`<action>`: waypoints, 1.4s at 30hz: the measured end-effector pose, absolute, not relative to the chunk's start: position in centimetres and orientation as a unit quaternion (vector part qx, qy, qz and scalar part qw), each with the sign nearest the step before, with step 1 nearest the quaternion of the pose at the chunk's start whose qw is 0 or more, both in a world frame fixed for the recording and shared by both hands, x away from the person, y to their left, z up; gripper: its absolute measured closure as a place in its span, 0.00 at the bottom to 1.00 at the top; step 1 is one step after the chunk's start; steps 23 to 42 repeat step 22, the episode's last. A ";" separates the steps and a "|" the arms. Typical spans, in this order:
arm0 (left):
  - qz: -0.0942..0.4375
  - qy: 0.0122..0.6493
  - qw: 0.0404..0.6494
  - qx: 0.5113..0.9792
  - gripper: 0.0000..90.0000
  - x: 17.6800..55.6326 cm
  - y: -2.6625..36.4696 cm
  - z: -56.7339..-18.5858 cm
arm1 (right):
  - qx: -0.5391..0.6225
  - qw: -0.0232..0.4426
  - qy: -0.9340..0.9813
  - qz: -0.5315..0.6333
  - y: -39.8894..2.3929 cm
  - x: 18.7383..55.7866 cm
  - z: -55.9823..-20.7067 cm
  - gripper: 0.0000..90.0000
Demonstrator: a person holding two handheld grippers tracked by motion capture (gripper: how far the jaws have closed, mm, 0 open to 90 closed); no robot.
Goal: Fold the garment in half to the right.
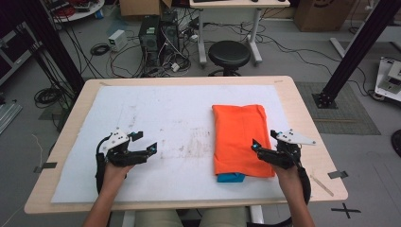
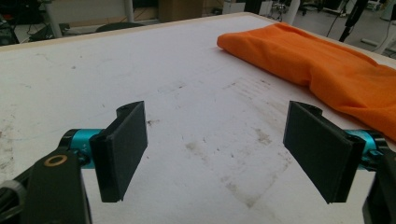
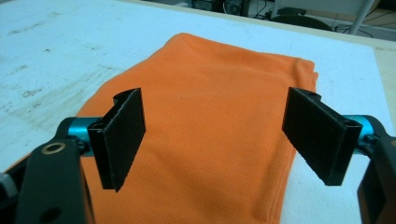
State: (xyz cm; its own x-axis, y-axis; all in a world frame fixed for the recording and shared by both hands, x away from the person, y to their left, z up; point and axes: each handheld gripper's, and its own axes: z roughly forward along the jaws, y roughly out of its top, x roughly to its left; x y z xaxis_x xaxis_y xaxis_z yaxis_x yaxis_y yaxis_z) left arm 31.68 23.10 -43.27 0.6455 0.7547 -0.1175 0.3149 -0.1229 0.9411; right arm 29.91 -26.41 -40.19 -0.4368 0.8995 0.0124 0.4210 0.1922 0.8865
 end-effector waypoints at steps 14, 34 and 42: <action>0.202 0.371 0.549 0.721 0.24 31.7 23.2 -43.2 | 0.455 0.276 0.720 0.446 -26.5 29.6 -40.0 0.24; 0.203 0.371 0.550 0.721 0.24 31.7 23.2 -43.1 | 0.451 0.278 0.718 0.452 -26.5 29.5 -39.8 0.24; 0.203 0.371 0.550 0.721 0.24 31.7 23.2 -43.1 | 0.451 0.278 0.718 0.452 -26.5 29.5 -39.8 0.24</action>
